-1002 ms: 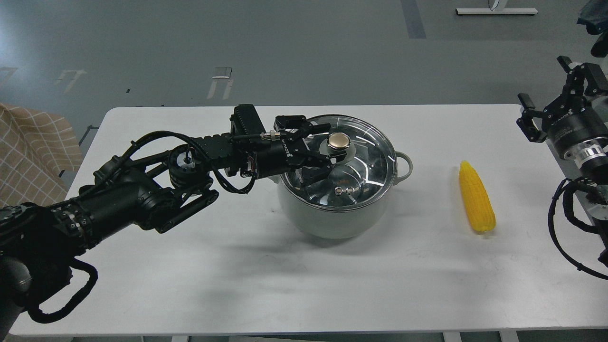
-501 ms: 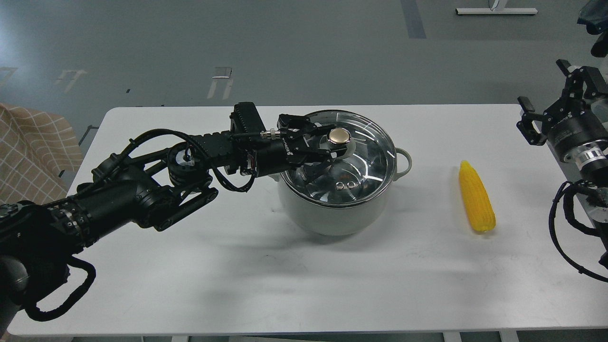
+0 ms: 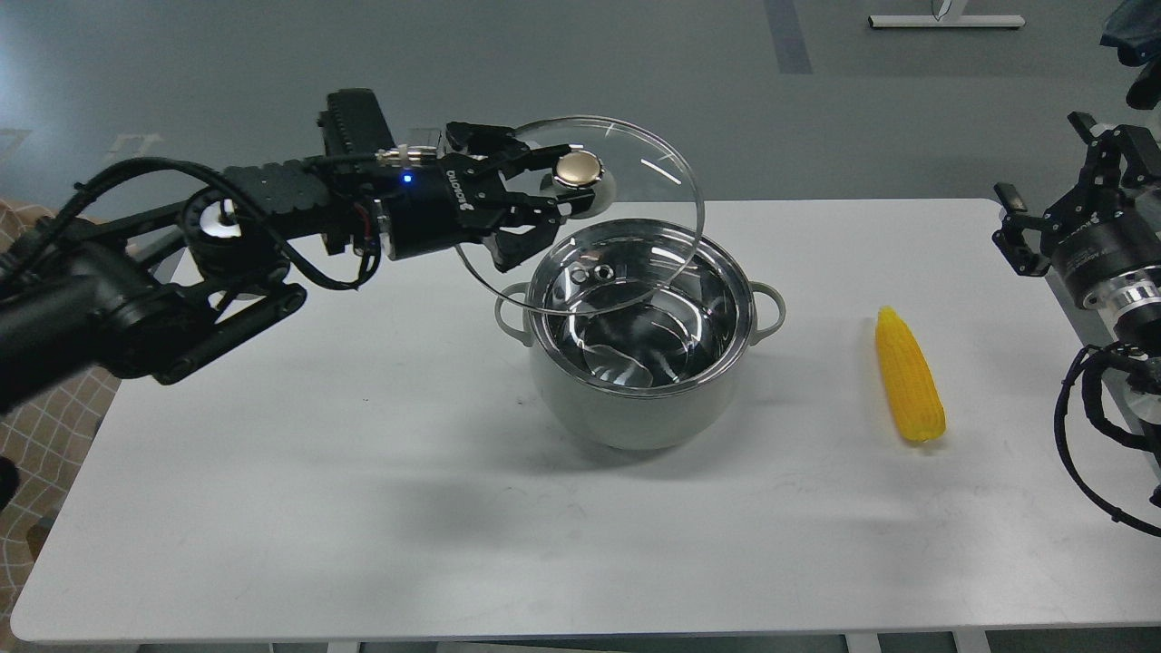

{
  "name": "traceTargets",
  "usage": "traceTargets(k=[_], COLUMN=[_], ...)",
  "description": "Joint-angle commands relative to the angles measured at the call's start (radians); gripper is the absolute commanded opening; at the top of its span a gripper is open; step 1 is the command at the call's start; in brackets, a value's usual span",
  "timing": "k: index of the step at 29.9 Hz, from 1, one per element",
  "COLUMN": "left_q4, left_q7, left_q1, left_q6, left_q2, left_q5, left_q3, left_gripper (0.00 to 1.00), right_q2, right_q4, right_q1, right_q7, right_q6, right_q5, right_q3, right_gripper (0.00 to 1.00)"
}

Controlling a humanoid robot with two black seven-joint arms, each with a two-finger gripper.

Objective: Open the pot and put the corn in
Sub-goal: 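Lift the glass lid off the pot with the left gripper, then set the glass lid on the table beside the pot, release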

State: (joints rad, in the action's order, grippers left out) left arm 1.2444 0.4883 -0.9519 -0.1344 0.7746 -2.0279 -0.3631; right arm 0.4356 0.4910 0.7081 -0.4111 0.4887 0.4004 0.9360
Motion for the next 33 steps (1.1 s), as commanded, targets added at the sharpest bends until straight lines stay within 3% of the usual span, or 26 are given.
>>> traceTargets(k=[1, 7, 15, 24, 33], left_q4=[0.015, 0.017, -0.045, -0.232, -0.338], left_q7=[0.0, 0.0, 0.0, 0.0, 0.0], left_q1=[0.064, 0.208, 0.381, 0.502, 0.512], left_q6=[-0.028, -0.155, -0.354, -0.354, -0.354], left_q2=[0.129, 0.267, 0.262, 0.161, 0.074], left_q5=[0.035, 0.143, 0.147, 0.146, 0.163], left_q3=[-0.007, 0.001, 0.001, 0.003, 0.003], left_gripper=[0.14, 0.15, 0.15, 0.15, 0.2], right_q2=[0.002, -0.005, -0.008, -0.008, -0.012], right_q4=[0.0, 0.0, 0.0, 0.0, 0.0], right_q1=[-0.005, -0.009, -0.015, -0.024, -0.024], right_q7=[0.0, 0.0, 0.0, 0.0, 0.0], right_q6=[0.0, 0.0, 0.0, 0.0, 0.0], right_q5=[0.0, 0.0, 0.0, 0.0, 0.001], right_q3=[0.0, 0.0, 0.0, -0.002, -0.002], right_gripper=[1.0, 1.0, 1.0, 1.0, 1.0])
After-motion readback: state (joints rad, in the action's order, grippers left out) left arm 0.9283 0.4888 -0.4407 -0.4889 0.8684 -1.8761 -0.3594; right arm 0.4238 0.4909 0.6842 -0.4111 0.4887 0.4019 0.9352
